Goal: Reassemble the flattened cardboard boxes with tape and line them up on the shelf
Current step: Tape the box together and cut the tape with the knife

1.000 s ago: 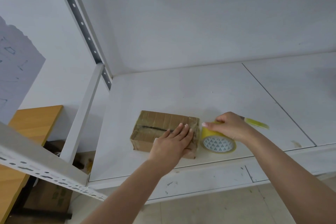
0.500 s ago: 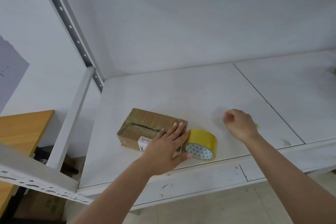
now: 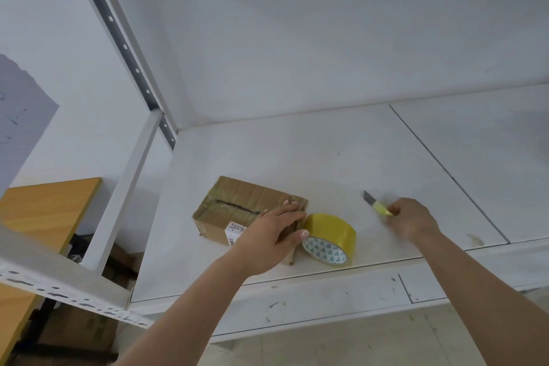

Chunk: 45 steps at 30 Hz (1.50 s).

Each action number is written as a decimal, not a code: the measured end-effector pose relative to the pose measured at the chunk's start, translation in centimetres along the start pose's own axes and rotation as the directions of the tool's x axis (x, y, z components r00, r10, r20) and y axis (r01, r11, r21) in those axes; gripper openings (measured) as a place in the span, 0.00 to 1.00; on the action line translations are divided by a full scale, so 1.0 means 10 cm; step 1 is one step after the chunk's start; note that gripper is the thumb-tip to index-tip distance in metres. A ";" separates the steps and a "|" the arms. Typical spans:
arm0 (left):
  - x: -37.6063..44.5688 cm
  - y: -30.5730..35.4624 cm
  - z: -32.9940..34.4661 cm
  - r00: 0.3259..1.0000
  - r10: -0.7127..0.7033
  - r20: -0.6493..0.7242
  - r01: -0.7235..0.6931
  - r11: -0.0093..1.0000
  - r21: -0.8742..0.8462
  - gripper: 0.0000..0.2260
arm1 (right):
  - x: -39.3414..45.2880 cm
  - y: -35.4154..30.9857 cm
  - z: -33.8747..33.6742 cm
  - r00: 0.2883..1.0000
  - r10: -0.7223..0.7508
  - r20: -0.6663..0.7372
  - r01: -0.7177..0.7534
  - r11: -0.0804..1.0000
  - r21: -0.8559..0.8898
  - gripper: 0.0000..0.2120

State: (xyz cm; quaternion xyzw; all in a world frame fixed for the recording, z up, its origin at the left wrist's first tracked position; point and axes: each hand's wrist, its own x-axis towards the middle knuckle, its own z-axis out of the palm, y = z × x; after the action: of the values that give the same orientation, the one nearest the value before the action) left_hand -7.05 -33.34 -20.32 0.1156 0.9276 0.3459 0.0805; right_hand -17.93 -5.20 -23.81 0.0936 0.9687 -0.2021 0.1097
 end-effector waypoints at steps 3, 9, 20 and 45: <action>0.05 0.08 -0.02 0.986 -0.008 -0.166 -0.005 0.997 -0.077 0.18 | -0.10 -0.32 -0.22 0.984 -0.155 -0.085 0.177 0.876 0.449 0.06; 0.22 0.48 -0.09 0.940 -0.205 -0.274 -0.017 0.771 -0.637 0.12 | -0.68 -1.10 -0.32 0.787 -0.608 0.109 0.334 0.566 0.754 0.10; 0.20 0.15 -0.20 0.950 -0.313 0.016 0.240 0.693 -0.680 0.18 | -0.71 -0.89 -0.07 0.823 -0.343 0.453 0.132 0.890 0.436 0.14; 0.24 0.13 -0.11 0.983 -0.134 0.122 0.146 0.985 -0.091 0.20 | -0.80 -0.68 -0.07 0.949 -0.248 0.193 0.209 0.957 0.201 0.03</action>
State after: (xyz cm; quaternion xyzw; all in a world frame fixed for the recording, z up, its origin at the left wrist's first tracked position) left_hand -9.35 -32.38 -18.82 0.0658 0.9089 0.3780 0.1637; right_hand -11.92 -12.14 -18.71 -0.0325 0.9333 -0.3083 0.1813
